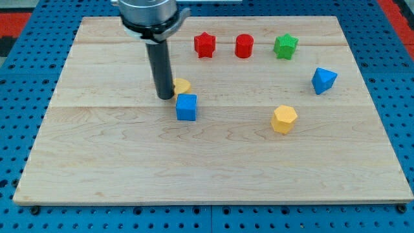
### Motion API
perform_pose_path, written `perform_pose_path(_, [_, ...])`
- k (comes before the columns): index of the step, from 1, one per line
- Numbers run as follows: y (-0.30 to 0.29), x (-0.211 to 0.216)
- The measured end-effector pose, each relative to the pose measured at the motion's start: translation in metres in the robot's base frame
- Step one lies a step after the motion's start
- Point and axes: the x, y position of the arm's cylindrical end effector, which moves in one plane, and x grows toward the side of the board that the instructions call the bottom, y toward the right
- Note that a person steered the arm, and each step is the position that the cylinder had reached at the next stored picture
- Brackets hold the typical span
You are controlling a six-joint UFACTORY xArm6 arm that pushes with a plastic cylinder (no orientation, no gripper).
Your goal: Push the yellow hexagon into the blue cube
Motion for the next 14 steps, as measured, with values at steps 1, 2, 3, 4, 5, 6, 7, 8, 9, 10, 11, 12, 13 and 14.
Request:
perform_pose_path(1, [-0.007, -0.007])
perform_pose_path(2, [0.004, -0.055])
perform_pose_path(3, [0.085, -0.056])
perform_pose_path(4, [0.16, -0.004])
perform_pose_path(5, [0.211, 0.031])
perform_pose_path(6, [0.253, 0.026])
perform_pose_path(7, [0.226, 0.07])
perform_pose_path(8, [0.168, 0.072])
perform_pose_path(9, [0.095, 0.072])
perform_pose_path(10, [0.123, 0.084])
perform_pose_path(11, [0.108, 0.125])
perform_pose_path(12, [0.07, 0.103])
perform_pose_path(13, [0.071, 0.086])
perform_pose_path(14, [0.101, 0.063])
